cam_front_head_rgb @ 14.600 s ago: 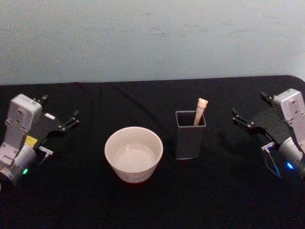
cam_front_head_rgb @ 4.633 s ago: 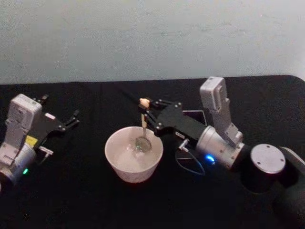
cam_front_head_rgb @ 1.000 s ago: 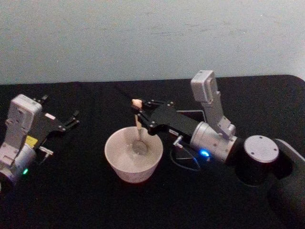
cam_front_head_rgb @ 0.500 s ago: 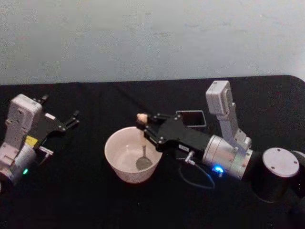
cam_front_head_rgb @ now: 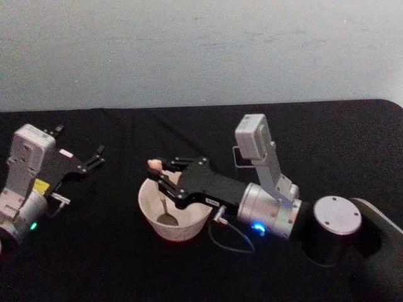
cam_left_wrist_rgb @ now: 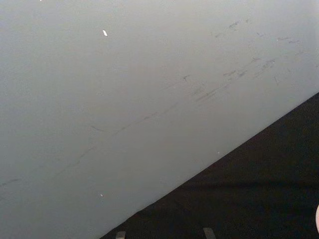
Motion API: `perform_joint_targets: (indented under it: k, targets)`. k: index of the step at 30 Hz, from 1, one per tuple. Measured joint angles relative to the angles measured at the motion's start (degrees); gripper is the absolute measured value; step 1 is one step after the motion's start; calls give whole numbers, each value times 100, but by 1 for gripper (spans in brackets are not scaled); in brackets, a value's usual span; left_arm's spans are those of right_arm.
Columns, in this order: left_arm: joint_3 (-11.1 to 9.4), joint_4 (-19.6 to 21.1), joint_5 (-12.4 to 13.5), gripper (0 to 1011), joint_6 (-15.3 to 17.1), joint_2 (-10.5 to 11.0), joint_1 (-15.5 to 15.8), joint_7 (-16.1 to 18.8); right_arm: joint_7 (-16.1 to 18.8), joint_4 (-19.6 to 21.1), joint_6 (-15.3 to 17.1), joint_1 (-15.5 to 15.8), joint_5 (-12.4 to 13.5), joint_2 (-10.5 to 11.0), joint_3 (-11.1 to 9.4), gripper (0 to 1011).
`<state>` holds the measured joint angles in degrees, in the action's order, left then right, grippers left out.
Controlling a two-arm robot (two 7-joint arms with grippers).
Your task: Pick up the stirring spoon with one hand, stir inside the cup, then place it back in its original position.
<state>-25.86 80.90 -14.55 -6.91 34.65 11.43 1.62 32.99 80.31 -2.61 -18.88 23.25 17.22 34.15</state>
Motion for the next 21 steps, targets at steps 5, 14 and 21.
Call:
perform_joint_targets:
  k: [5,14,21]
  targets:
    - [0,0,0,1001,0,0,0,0,-146,-328,-98,-216,-119,-213,11,214]
    - [0,0,0,1001,0,0,0,0,-393,-623,-102,-345,-235,-333,-166,214]
    - [0,0,0,1001,0,0,0,0,-498,-360,86,-162,-125,-224,-389,214]
